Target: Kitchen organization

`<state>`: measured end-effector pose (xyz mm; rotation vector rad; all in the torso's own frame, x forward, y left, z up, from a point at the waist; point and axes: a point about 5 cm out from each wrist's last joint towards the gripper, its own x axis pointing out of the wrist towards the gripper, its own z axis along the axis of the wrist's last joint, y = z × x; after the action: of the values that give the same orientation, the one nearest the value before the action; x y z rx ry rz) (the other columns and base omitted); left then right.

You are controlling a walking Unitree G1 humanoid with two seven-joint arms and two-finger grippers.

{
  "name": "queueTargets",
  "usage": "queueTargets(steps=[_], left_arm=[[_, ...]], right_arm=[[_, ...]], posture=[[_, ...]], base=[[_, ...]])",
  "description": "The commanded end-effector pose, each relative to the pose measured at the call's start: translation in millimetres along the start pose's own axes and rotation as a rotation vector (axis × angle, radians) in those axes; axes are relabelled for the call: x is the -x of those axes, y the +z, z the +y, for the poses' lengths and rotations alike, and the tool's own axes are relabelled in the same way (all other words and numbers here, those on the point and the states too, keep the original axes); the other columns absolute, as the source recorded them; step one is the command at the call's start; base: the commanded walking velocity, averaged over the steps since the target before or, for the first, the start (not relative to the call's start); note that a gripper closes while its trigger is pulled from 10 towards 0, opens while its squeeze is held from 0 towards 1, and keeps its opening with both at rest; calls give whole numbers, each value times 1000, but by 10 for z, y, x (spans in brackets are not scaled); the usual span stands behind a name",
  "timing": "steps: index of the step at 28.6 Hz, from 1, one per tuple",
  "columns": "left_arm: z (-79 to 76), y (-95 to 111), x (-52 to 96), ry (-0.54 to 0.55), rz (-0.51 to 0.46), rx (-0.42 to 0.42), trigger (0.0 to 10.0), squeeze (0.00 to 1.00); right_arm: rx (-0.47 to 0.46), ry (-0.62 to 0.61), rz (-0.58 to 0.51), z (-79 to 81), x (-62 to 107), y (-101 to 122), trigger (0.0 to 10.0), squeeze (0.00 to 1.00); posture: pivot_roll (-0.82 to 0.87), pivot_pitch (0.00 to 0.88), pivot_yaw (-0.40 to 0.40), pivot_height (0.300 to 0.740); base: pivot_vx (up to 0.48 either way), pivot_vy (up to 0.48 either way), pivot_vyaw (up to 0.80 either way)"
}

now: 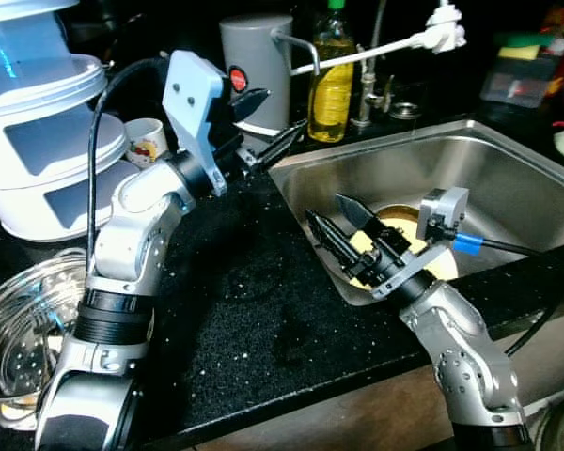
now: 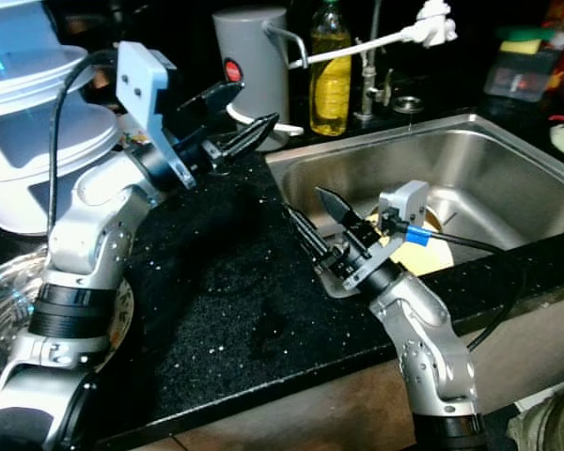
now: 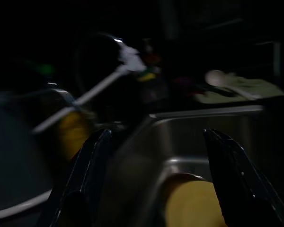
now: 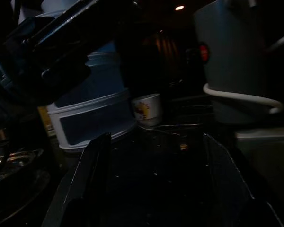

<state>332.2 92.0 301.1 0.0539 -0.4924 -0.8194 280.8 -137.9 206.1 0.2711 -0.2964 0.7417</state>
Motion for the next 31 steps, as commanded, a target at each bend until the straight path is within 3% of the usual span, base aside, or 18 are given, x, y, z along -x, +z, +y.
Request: queueTargets(steps=[1,6,16,25,31], left_arm=[[-42,-29,9,-2,18,18,10000,0],[-86,-24,-17,-13,17,34,10000,0],[-259,39,-114,-49,-6,75,10000,0],[-313,-49,-70,-51,22,103,10000,0],[-322,-89,-8,-23,27,122,10000,0]], right_arm=[[-7,-7,-1,4,4,-27,10000,0],[-7,-9,-2,7,8,-26,10000,0],[-8,-8,-6,13,-6,-14,10000,0],[3,0,-6,30,-21,-24,10000,0],[17,6,14,42,-6,-76,10000,0]], posture=[[-77,0,42,740],[-80,0,44,740],[-77,0,42,740],[-75,0,42,740],[-73,0,41,740]], base=[[0,0,0],[0,0,0],[-309,0,0],[-333,0,0],[0,0,788]])
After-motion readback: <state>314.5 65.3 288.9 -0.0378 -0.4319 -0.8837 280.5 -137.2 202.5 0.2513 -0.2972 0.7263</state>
